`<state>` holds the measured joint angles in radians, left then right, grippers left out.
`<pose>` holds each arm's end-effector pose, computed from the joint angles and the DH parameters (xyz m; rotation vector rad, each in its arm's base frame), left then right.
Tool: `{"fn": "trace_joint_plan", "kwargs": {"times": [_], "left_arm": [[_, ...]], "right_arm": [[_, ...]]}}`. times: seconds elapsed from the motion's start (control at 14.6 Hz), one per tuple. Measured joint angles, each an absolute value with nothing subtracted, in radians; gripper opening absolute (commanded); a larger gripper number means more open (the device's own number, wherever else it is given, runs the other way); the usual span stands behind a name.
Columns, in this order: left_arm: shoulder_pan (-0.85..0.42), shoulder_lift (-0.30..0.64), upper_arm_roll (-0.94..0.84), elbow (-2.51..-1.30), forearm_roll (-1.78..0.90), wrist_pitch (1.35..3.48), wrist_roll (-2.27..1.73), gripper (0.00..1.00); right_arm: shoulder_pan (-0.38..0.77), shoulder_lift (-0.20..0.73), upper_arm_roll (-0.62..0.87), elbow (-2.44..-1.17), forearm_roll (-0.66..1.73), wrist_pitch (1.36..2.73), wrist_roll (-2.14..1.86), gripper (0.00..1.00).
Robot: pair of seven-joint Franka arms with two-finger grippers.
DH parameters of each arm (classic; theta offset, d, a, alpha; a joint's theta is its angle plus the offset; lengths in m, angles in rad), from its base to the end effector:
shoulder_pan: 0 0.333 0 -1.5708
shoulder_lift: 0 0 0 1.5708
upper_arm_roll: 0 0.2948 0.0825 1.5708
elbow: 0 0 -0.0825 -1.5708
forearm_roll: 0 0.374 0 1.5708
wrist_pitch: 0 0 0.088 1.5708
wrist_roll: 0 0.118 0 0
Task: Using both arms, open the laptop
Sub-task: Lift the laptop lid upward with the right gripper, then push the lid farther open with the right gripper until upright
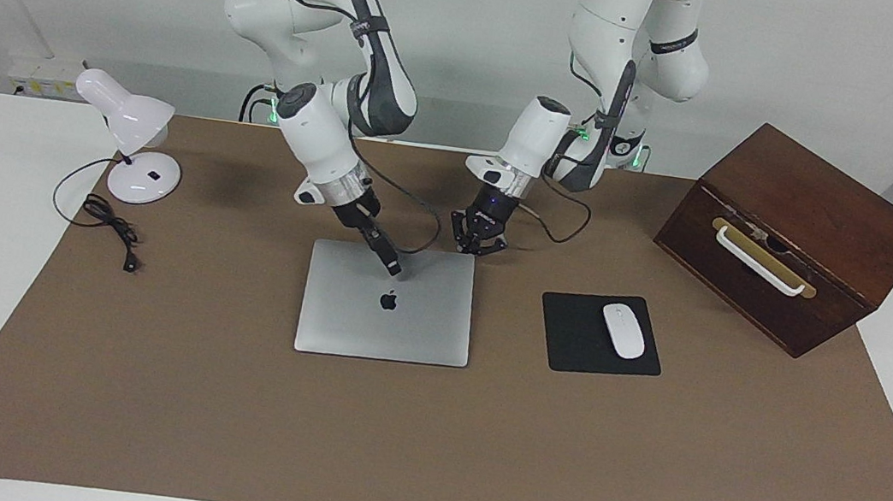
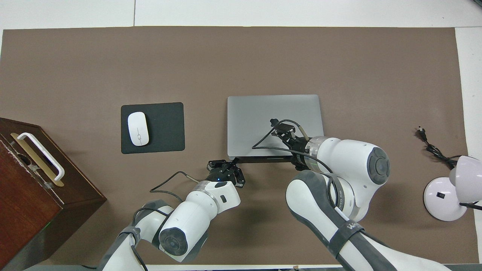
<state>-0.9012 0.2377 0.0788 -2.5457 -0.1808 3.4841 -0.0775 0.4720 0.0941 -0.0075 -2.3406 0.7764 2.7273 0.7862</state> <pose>0.3565 -0.3507 0.2454 2.6041 -0.7508 0.9006 0.4812 0.2152 0.2942 -2.3311 1.2660 0.0223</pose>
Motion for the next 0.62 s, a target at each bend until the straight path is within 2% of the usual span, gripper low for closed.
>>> {"fn": "trace_joint_plan", "kwargs": {"times": [0.62], "left_arm": [[-0.902, 0.24, 0.079, -2.544, -0.181, 3.486, -0.077, 0.0]], "right_arm": [[0.446, 0.124, -0.006, -2.236, 0.776, 2.713, 0.789, 1.0]]}}
